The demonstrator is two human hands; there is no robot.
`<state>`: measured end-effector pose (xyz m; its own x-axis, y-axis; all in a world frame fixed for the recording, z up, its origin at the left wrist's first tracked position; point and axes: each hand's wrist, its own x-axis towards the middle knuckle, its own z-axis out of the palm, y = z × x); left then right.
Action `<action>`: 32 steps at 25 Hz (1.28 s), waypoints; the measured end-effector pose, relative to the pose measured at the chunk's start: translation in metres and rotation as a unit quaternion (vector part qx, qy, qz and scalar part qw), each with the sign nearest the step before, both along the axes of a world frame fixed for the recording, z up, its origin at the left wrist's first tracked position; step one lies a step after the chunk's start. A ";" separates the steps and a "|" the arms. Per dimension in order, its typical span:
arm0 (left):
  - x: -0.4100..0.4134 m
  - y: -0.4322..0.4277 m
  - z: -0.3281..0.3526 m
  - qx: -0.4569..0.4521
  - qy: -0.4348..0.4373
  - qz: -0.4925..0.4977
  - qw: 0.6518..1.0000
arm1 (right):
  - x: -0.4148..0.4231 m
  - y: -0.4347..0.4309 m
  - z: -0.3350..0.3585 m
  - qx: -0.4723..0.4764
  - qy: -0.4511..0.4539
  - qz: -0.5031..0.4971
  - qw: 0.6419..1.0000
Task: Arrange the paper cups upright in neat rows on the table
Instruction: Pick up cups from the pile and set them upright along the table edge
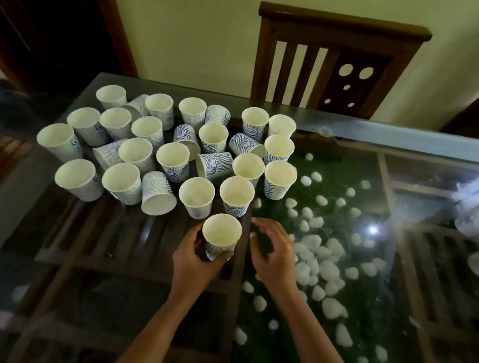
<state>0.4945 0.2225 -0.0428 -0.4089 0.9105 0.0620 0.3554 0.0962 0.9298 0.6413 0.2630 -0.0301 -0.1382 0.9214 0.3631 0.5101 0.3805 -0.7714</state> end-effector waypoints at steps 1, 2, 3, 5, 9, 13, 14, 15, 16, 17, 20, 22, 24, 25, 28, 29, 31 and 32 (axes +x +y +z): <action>-0.004 0.000 -0.003 0.004 0.009 0.014 1.000 | -0.004 0.006 -0.001 -0.043 0.007 -0.040 0.998; -0.008 0.000 -0.006 0.008 0.026 0.021 0.999 | -0.009 0.012 -0.004 -0.103 0.010 -0.069 0.992; -0.011 0.000 -0.008 0.012 0.042 0.023 0.999 | -0.013 0.020 -0.010 -0.164 0.010 -0.084 0.983; -0.015 0.003 -0.009 0.020 0.049 0.026 0.998 | -0.024 0.033 -0.020 -0.238 0.015 -0.087 0.967; -0.016 0.009 -0.012 0.041 0.046 0.034 0.997 | -0.044 0.052 -0.029 -0.242 0.043 -0.093 0.965; -0.021 0.015 -0.019 0.053 0.047 0.026 0.997 | -0.052 0.065 -0.028 -0.205 0.064 -0.107 0.971; -0.022 0.016 -0.020 0.059 0.051 0.023 0.997 | -0.053 0.068 -0.029 -0.205 0.068 -0.106 0.971; -0.023 0.017 -0.021 0.062 0.055 0.021 0.996 | -0.054 0.070 -0.030 -0.205 0.068 -0.105 0.971; -0.024 0.017 -0.021 0.062 0.058 0.020 0.996 | -0.054 0.071 -0.031 -0.205 0.069 -0.105 0.971; -0.025 0.018 -0.023 0.059 0.059 0.019 0.996 | -0.054 0.071 -0.031 -0.202 0.071 -0.105 0.971; -0.028 0.017 -0.026 0.043 0.063 0.016 0.997 | -0.053 0.069 -0.031 -0.196 0.080 -0.107 0.971; -0.027 0.015 -0.025 0.029 0.056 0.015 0.998 | -0.047 0.061 -0.030 -0.195 0.087 -0.112 0.971; -0.025 0.011 -0.021 0.018 0.043 0.010 0.999 | -0.038 0.050 -0.029 -0.190 0.091 -0.121 0.970; -0.023 0.009 -0.019 0.015 0.040 0.005 0.999 | -0.032 0.043 -0.026 -0.190 0.088 -0.124 0.970; -0.016 -0.006 -0.011 0.022 0.043 -0.011 0.999 | -0.011 0.014 -0.014 -0.189 0.061 -0.130 0.971; -0.013 -0.012 -0.008 0.024 0.037 -0.021 0.999 | -0.003 0.003 -0.011 -0.186 0.055 -0.132 0.972; -0.003 -0.024 -0.003 0.028 0.034 -0.047 0.998 | 0.016 -0.020 -0.007 -0.174 0.051 -0.140 0.973; 0.004 -0.030 -0.001 0.032 0.036 -0.060 0.997 | 0.026 -0.034 -0.006 -0.170 0.051 -0.147 0.973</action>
<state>0.4989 0.1923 -0.0434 -0.2894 0.9460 0.1460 0.4265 -0.0092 0.9044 0.6670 0.2295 -0.0359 0.1710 0.9849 0.0285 0.4731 -0.0567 -0.8792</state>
